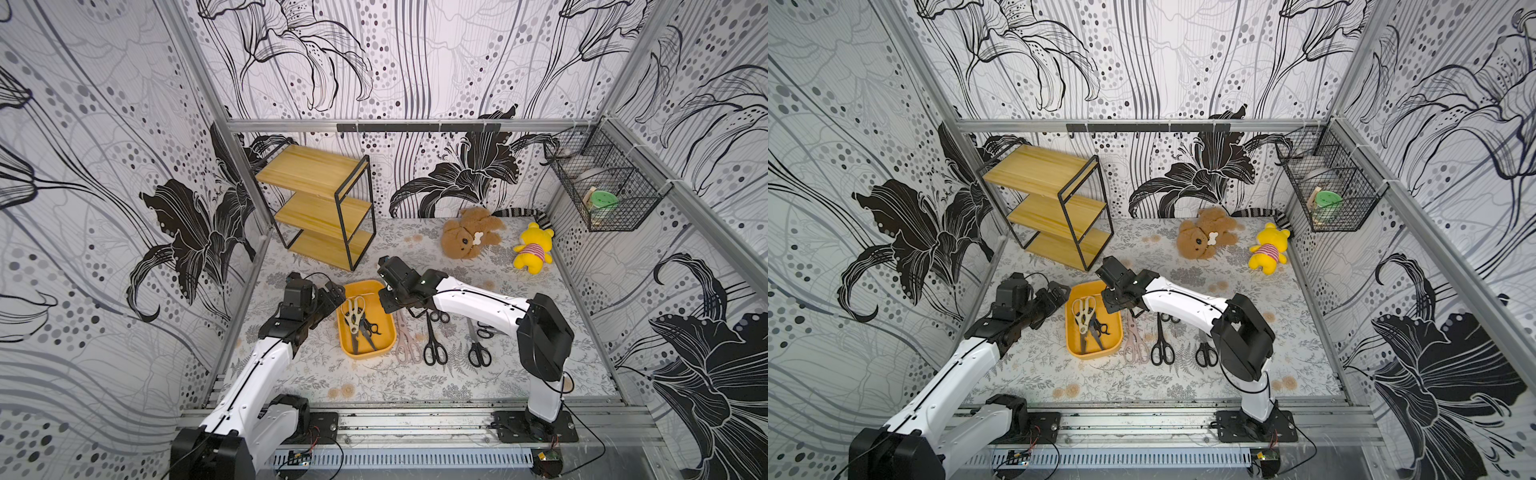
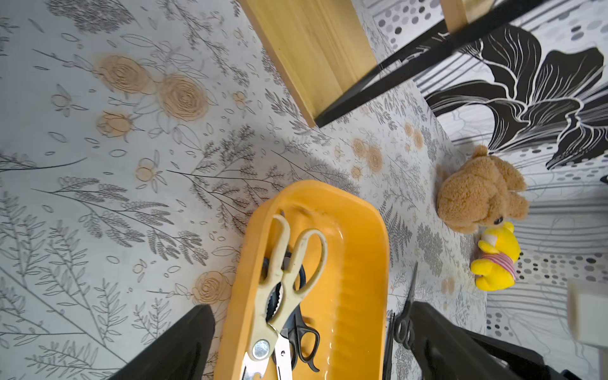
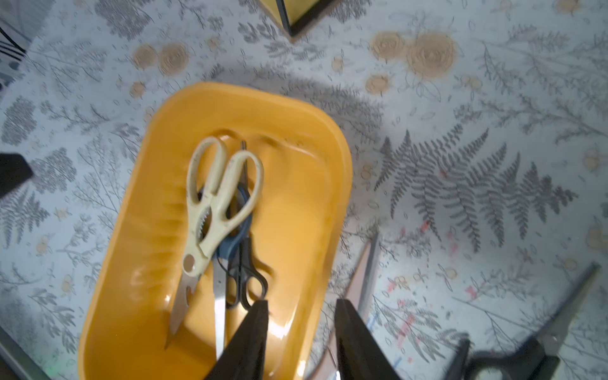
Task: Put the scissors into the storage box
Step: Pick up the scissors from the center of the board.
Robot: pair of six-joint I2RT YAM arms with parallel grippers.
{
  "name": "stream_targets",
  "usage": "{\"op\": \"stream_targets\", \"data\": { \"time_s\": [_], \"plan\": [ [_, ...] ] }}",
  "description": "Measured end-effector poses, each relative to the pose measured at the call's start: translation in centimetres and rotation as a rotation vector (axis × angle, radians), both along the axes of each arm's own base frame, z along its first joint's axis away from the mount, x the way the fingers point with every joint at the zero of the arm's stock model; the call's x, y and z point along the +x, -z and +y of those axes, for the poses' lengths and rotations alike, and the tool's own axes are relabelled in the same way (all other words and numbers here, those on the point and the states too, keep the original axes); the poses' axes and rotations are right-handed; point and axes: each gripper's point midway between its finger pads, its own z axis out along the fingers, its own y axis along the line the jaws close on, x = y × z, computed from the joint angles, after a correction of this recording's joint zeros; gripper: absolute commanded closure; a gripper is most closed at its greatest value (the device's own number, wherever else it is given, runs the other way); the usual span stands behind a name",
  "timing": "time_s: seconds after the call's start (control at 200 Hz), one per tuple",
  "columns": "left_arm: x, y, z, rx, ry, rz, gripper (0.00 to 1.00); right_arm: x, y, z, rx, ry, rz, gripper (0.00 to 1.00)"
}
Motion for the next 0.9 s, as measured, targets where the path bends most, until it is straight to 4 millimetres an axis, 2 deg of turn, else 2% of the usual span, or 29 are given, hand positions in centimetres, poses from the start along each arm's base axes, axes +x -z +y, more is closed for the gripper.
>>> {"op": "stream_targets", "data": {
  "time_s": [0.18, 0.42, 0.586, 0.716, 0.901],
  "plan": [
    [0.2, 0.9, -1.7, 0.001, 0.036, 0.032, 0.02, -3.3, 2.1, -4.3, -0.075, -0.017, 0.051, 0.64],
    [1.1, 0.5, -2.3, -0.066, -0.005, 0.02, 0.02, -7.7, 4.9, -8.6, -0.115, -0.05, 0.135, 0.64],
    [1.6, -0.1, -2.4, -0.107, -0.034, 0.001, 0.02, -9.1, 6.6, -9.1, -0.131, -0.094, 0.178, 0.65],
    [1.6, -0.3, -2.4, -0.122, -0.044, -0.004, 0.02, -9.1, 7.0, -8.7, -0.133, -0.129, 0.174, 0.65],
    [1.1, -0.1, -2.2, -0.12, -0.048, -0.007, 0.02, -9.1, 9.1, -8.4, -0.184, -0.166, 0.203, 0.66]
  ]
}}
